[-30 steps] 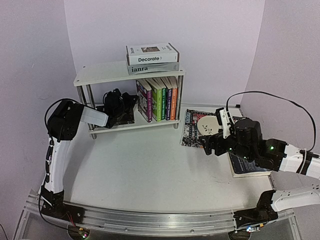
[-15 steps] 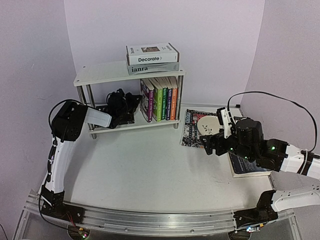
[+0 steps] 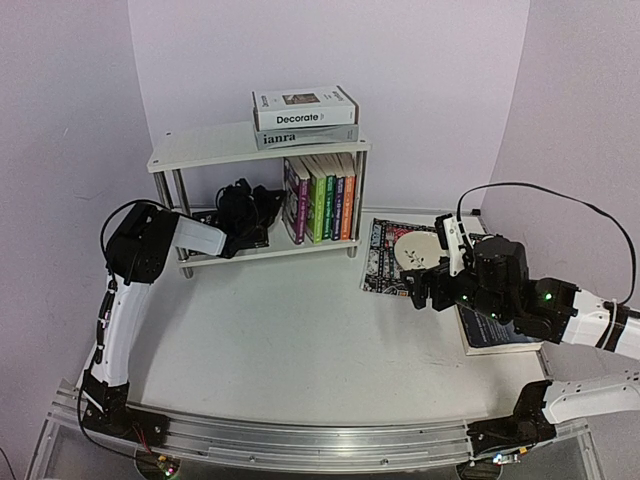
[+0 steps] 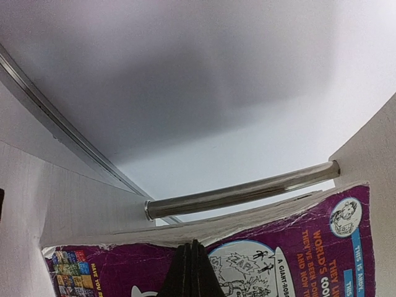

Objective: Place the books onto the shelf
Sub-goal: Adjust the book on the shelf.

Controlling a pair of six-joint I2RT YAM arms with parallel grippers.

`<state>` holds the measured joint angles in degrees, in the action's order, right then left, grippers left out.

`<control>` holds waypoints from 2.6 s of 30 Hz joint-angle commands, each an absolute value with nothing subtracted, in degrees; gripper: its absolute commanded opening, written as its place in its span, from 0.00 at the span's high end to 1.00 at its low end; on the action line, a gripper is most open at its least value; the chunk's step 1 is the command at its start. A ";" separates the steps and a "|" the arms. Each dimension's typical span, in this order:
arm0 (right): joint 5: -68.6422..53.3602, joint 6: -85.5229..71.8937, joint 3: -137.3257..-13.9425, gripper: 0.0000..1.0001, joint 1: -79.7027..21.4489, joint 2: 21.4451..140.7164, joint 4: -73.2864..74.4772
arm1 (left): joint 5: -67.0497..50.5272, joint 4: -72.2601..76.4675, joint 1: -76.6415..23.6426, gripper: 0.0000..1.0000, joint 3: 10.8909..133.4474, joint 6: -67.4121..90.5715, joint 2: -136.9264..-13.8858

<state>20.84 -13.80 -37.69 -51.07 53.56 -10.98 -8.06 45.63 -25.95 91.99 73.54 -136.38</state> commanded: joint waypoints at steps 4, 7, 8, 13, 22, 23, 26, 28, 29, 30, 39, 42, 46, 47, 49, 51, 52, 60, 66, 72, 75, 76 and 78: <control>22.11 -14.64 -37.27 0.02 -50.85 53.31 -10.99 | -2.72 47.84 -26.95 1.00 86.18 73.89 -132.59; 21.98 -14.77 -37.30 0.02 -50.87 53.34 -10.99 | -0.62 47.75 -26.90 1.00 84.30 73.76 -131.32; 21.93 -14.84 -37.27 0.02 -50.84 53.33 -10.99 | -0.54 47.74 -26.90 1.00 84.06 73.87 -131.20; 22.03 -15.02 -37.24 0.02 -50.88 53.32 -10.99 | -0.53 47.23 -26.97 1.00 84.77 74.22 -132.10; 22.30 -15.29 -36.91 0.02 -50.86 53.19 -10.99 | -1.48 44.04 -27.19 1.00 88.75 74.49 -134.34; 22.33 -15.29 -36.89 0.02 -50.83 53.20 -10.99 | -1.52 43.60 -27.24 1.00 89.26 74.57 -134.64; 22.44 -15.29 -36.76 0.02 -50.84 53.17 -10.99 | -1.69 42.77 -27.25 1.00 90.51 74.94 -135.53; 22.58 -15.29 -36.67 0.02 -50.87 53.12 -10.99 | -2.22 42.60 -27.33 1.00 91.46 75.05 -136.27; 22.63 -15.22 -36.61 0.02 -50.88 53.15 -10.99 | -2.64 42.46 -27.39 1.00 92.08 75.19 -136.69; 22.66 -15.19 -36.57 0.02 -50.86 53.17 -10.98 | -3.06 42.38 -27.45 1.00 92.85 75.29 -137.13; 22.84 -15.16 -36.83 0.02 -50.81 53.62 -10.99 | -5.85 42.13 -28.18 1.00 97.19 76.12 -139.97; 22.73 -15.20 -36.89 0.02 -50.88 53.97 -11.07 | -5.85 42.10 -28.53 1.00 97.12 76.22 -139.92; 22.55 -15.29 -37.00 0.02 -50.89 54.31 -11.24 | -4.66 42.10 -28.56 1.00 95.10 76.42 -138.63; 22.58 -15.29 -36.99 0.02 -50.89 54.32 -11.26 | -4.22 42.12 -28.57 1.00 94.43 76.50 -138.20; 22.53 -15.35 -36.94 0.02 -50.83 54.39 -11.35 | -3.44 42.12 -28.65 1.00 93.17 76.76 -137.45; 22.35 -15.37 -36.91 0.02 -50.85 54.42 -11.42 | -2.78 42.21 -28.65 1.00 92.20 76.97 -136.66; 22.28 -15.40 -36.91 0.02 -50.81 54.48 -11.43 | -2.26 42.23 -28.65 1.00 91.56 76.99 -136.13; 22.08 -15.73 -36.66 0.02 -50.87 53.71 -11.45 | 0.93 42.10 -28.13 0.95 87.76 74.84 -132.17; 21.67 -16.44 -36.65 0.02 -50.89 53.96 -11.49 | -0.64 42.23 -28.13 0.91 86.84 75.04 -131.33; 21.54 -16.76 -36.56 0.02 -50.83 53.93 -11.51 | -3.33 42.25 -28.23 0.90 86.26 74.50 -129.72; 21.61 -16.88 -36.52 0.02 -50.89 54.18 -11.67 | -4.40 42.21 -28.79 0.91 86.12 74.51 -129.14; 21.58 -16.92 -36.48 0.02 -50.88 54.31 -11.75 | -4.80 42.22 -29.06 0.91 86.30 74.69 -129.17; 21.46 -16.96 -36.56 0.02 -50.89 54.76 -12.07 | -5.71 42.14 -29.69 0.91 86.73 75.16 -129.51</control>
